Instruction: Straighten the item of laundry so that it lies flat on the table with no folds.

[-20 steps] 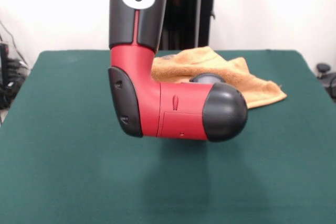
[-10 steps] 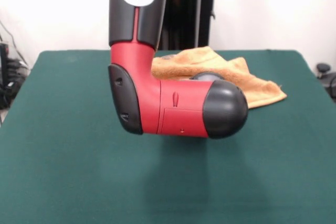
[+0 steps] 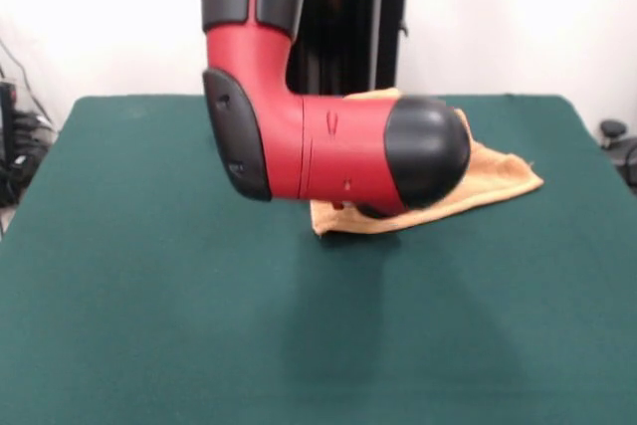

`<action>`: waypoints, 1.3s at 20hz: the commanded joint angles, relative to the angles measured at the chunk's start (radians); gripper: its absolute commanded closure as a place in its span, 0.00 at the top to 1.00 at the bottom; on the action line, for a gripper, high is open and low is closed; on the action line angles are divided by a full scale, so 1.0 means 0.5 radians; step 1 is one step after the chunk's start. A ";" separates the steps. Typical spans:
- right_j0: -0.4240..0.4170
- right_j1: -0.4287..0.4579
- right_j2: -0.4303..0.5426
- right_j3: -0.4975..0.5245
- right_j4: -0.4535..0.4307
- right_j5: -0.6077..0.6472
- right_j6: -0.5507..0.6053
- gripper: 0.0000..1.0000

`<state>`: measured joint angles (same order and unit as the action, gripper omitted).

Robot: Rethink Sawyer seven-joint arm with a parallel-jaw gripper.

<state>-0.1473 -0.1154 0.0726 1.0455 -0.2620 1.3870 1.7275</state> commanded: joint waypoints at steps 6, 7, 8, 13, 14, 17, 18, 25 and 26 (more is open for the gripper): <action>-0.040 -0.249 0.256 0.535 -0.200 -1.586 0.103 0.00; -0.039 -0.247 0.255 0.536 -0.202 -1.597 0.109 0.00; -0.037 -0.245 0.253 0.535 -0.199 -1.597 0.110 0.00; -0.029 -0.302 0.239 0.598 -0.208 -1.759 0.134 0.00; -0.027 -0.316 0.234 0.613 -0.212 -1.802 0.141 0.00; -0.011 -0.371 0.207 0.673 -0.220 -1.903 0.186 0.00; -0.007 -0.376 0.200 0.684 -0.223 -1.943 0.201 0.00; 0.040 -0.430 0.119 0.773 -0.243 -2.228 0.325 0.00; 0.037 -0.414 0.122 0.770 -0.230 -2.207 0.319 0.00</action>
<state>-0.1666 -0.3500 0.0781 1.3479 -0.3508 0.4903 1.7275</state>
